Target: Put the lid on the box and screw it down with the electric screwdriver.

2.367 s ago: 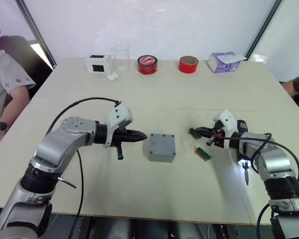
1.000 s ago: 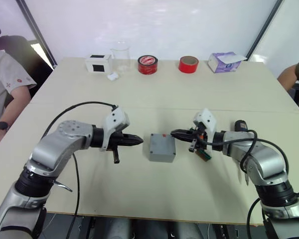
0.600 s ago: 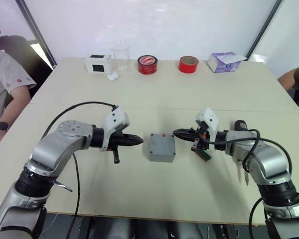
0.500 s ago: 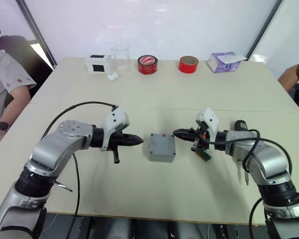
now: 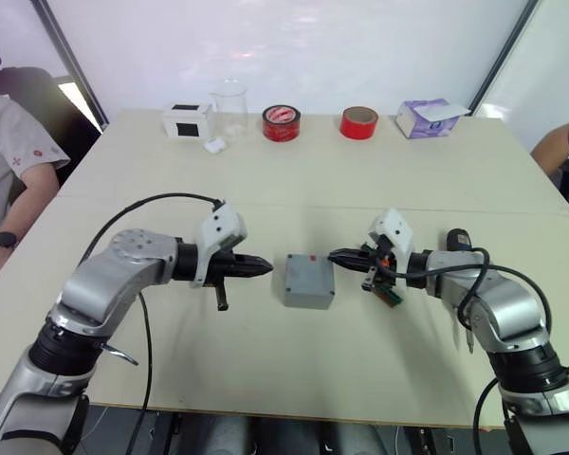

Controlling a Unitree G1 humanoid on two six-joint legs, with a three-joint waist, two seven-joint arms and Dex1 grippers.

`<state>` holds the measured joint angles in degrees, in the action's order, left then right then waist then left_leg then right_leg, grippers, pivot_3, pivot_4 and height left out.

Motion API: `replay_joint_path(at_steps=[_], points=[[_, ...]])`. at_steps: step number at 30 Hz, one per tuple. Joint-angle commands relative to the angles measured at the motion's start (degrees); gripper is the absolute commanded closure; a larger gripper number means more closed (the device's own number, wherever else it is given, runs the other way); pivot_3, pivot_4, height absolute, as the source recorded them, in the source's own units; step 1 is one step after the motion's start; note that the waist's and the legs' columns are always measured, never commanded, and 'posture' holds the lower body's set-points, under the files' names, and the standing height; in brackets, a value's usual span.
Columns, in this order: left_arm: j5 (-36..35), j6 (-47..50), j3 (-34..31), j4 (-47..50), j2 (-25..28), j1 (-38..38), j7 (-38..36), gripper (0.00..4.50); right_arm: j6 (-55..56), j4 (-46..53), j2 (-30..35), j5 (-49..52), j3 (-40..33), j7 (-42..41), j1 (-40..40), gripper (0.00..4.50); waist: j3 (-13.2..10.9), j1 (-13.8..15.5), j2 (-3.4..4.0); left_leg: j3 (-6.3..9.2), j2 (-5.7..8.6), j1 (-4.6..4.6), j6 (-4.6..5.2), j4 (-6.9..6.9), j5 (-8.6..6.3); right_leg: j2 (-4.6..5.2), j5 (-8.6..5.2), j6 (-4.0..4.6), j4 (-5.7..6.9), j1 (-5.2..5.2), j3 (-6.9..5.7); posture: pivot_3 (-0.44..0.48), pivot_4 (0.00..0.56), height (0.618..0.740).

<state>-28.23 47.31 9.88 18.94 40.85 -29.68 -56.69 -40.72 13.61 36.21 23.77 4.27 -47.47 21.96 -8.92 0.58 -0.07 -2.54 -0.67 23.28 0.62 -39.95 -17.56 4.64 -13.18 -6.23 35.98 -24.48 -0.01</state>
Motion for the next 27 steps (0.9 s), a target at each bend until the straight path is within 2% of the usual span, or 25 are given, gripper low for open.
replay_joint_path(at_steps=[1, 5, 10, 13, 16, 18, 20, 22, 24, 27], points=[[-0.8, -0.3, -1.0, 1.9, -0.2, -0.6, 0.2, 4.50, 0.8, 0.7, 0.3, 0.2, -0.9, -0.2, 0.9, 3.20, 0.0, 0.0, 0.00, 0.00, 0.00, 0.00, 0.00, 0.00, 0.00, 0.00, 0.00, 0.00, 0.00, 0.00, 0.00, 0.000, 0.150, 0.740], [-1.3, -0.1, -1.3, 1.9, -0.7, -0.9, 0.3, 4.50, -0.4, 1.2, 0.6, 1.1, -1.9, -0.2, 1.5, 1.58, 0.0, 0.0, 0.00, 0.01, 0.00, 0.00, 0.00, 0.00, 0.00, 0.00, 0.00, 0.00, 0.00, 0.00, 0.00, 0.000, 0.150, 0.740], [-1.9, -0.4, -1.4, 1.9, -1.3, -1.0, 0.8, 4.50, -3.4, 2.3, 0.6, 4.0, -4.6, 0.1, 2.1, 1.58, 0.0, 0.0, 0.00, 0.01, 0.00, 0.00, 0.00, 0.00, 0.00, 0.00, 0.00, 0.00, 0.00, 0.00, 0.00, 0.000, 0.150, 0.740], [-2.9, -0.6, -1.7, 2.2, -2.2, -1.7, 0.8, 4.50, -9.3, 3.8, 0.4, 9.5, -11.1, 3.1, 4.0, 1.58, 0.0, 0.1, 0.00, 0.01, 0.00, 0.00, 0.00, 0.00, 0.00, 0.00, 0.00, 0.00, 0.00, 0.00, 0.00, 0.000, 0.150, 0.740], [-4.6, -0.8, -1.5, 2.8, -3.6, -4.1, -0.6, 4.50, -18.1, 3.1, 4.4, 13.2, -19.1, 6.8, 7.3, 0.75, -0.1, 0.2, -0.03, 0.02, 0.00, 0.02, 0.00, -0.01, 0.00, 0.03, 0.00, 0.00, 0.01, 0.00, 0.00, 0.000, 0.150, 0.740], [-4.7, -1.8, 0.0, 3.3, -4.0, -5.8, -2.2, 4.50, -23.9, 1.4, 8.6, 13.9, -22.4, 8.8, 10.1, 0.04, -0.1, 0.3, -0.06, 0.03, 0.01, 0.05, 0.00, -0.01, 0.00, 0.06, 0.00, 0.00, -0.01, 0.00, -0.02, 0.000, 0.150, 0.740], [-3.8, -3.8, 2.6, 3.8, -4.8, -7.8, -4.1, 4.50, -39.9, -4.5, 14.1, 13.6, -23.5, 11.5, 17.7, 0.01, -0.1, -0.2, -0.08, 0.01, 0.02, 0.05, 0.03, 0.00, -0.02, 0.07, -0.04, 0.07, -0.10, 0.02, -0.01, 0.000, 0.150, 0.740], [-3.1, -5.0, 4.2, 4.0, -5.7, -8.8, -4.9, 4.50, -50.3, -8.5, 19.8, 14.6, -20.6, 11.5, 21.5, 0.01, -0.2, -0.3, 0.02, -0.10, 0.01, 0.04, 0.08, 0.01, -0.05, 0.04, -0.03, 0.08, -0.04, -0.06, 0.07, 0.000, 0.150, 0.740], [-1.2, -7.3, 6.1, 3.9, -5.7, -9.0, -5.7, 4.50, -51.8, -11.2, 31.1, 18.3, -10.5, 9.8, 18.8, 0.01, -0.2, 0.1, 0.00, -0.08, 0.00, 0.07, 0.09, 0.02, -0.05, 0.05, -0.10, 0.19, -0.05, -0.09, 0.07, 0.000, 0.150, 0.740], [2.1, -10.2, 8.6, 3.4, -5.4, -8.3, -6.0, 4.50, -51.8, -16.0, 36.8, 22.3, -4.2, 10.3, 17.5, 0.01, -0.2, 0.0, -0.08, 0.00, -0.03, 0.06, 0.12, 0.21, -0.07, 0.04, -0.16, 0.30, -0.32, -0.03, -0.03, 0.000, 0.150, 0.740]])
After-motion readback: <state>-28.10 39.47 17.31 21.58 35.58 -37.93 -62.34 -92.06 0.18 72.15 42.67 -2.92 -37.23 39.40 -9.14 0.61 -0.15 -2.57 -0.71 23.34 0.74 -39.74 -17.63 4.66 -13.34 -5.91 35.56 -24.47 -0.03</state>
